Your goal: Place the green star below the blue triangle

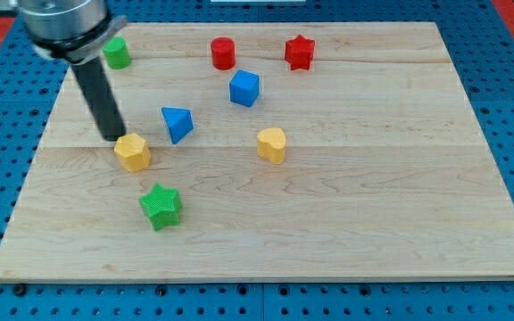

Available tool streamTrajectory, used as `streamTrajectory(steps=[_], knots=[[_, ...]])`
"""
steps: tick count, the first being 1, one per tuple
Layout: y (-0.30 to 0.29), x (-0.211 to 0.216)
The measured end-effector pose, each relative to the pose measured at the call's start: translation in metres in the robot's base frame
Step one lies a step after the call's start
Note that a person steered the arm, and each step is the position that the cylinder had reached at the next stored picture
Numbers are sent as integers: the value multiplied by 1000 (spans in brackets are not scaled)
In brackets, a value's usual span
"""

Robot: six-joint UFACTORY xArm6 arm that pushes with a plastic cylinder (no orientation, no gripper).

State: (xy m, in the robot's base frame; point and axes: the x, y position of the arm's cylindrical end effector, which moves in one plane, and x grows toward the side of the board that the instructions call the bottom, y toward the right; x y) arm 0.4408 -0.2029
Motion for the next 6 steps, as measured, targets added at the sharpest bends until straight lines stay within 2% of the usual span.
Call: streamTrajectory(steps=[1,2,3,4,5,6], knots=[[-21,57],[18,80],[118,81],[158,94],[111,109],[89,128]])
